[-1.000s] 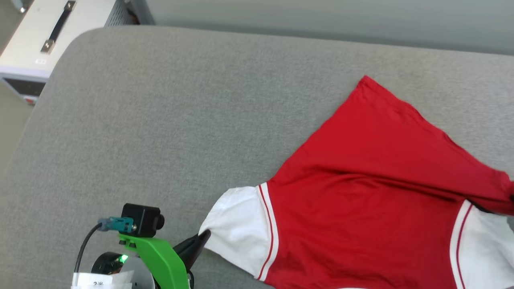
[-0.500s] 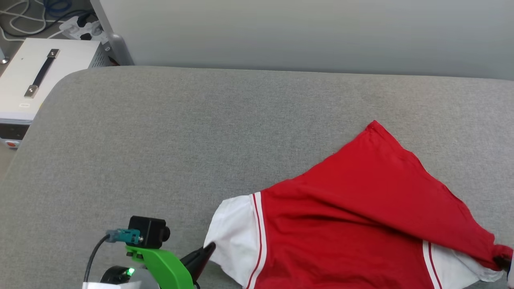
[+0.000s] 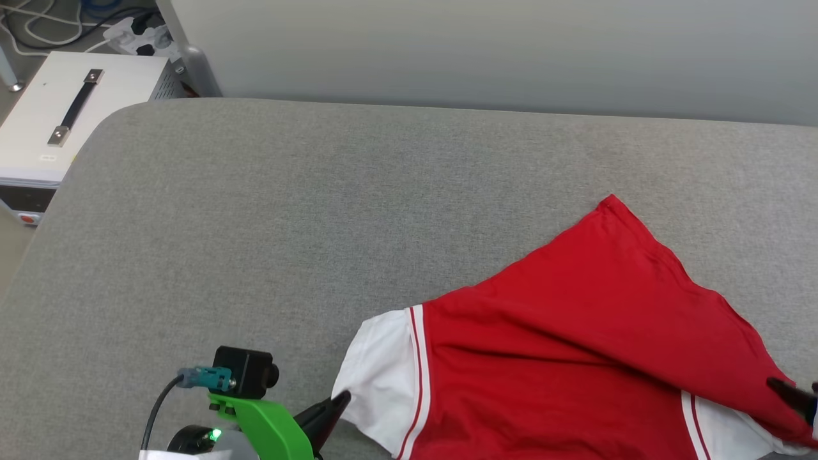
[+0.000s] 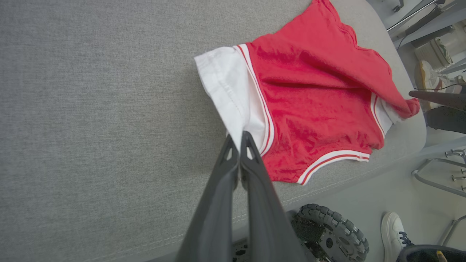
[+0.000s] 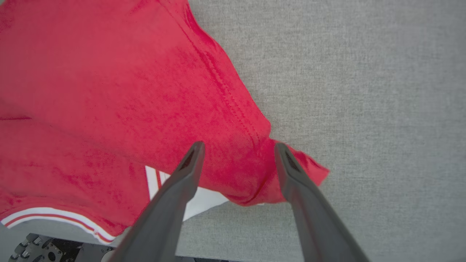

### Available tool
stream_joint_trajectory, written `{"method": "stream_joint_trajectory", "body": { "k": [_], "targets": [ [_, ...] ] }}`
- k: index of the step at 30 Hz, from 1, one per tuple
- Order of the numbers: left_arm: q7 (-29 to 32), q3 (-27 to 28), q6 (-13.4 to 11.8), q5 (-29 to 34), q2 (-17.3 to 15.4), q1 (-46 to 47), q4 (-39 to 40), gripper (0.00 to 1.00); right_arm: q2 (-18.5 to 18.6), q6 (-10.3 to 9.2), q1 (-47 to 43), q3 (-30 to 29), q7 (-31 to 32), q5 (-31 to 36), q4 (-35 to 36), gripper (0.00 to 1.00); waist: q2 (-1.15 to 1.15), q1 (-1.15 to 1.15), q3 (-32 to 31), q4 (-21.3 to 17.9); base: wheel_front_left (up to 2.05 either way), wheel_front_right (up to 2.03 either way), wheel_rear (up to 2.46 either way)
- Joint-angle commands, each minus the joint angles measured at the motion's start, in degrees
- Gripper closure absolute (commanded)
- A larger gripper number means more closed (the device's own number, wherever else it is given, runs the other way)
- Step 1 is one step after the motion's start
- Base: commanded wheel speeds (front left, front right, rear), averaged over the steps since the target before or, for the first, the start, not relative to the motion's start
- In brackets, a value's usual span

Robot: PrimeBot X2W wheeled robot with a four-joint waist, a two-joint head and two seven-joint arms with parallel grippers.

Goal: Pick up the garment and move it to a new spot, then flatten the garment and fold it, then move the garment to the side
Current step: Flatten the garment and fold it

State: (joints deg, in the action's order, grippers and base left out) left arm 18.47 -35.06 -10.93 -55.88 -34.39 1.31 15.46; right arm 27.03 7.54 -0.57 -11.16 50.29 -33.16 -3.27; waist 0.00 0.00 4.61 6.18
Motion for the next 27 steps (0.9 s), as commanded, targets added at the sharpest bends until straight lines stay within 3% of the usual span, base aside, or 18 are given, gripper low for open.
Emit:
{"method": "stream_joint_trajectory", "body": {
  "k": [1,9,18,27],
  "targets": [
    [0.14,-0.10,0.42,0.36,-0.24,0.71,0.20,1.00,1.05,-0.05,1.72,0.90,0.60,-0.77,1.94,0.00,0.00,0.00,0.48,0.68,0.00,0.00,0.00],
    [0.06,-0.83,1.21,1.47,0.12,2.32,1.12,1.00,3.68,-0.05,10.85,6.06,5.14,-2.07,7.40,0.00,0.00,0.00,3.96,3.93,0.00,0.00,0.00],
    [-0.21,-2.34,3.21,3.83,2.40,7.51,3.53,1.00,4.86,-0.05,29.12,12.88,11.39,1.78,-0.53,0.00,0.00,0.00,12.82,10.78,0.00,0.00,0.00],
    [-1.27,-3.74,5.14,4.77,5.03,10.41,2.05,1.00,7.02,-0.05,38.45,16.72,12.08,4.89,-8.49,0.00,0.00,0.00,17.98,15.14,0.00,0.00,0.00]
  ]
}}
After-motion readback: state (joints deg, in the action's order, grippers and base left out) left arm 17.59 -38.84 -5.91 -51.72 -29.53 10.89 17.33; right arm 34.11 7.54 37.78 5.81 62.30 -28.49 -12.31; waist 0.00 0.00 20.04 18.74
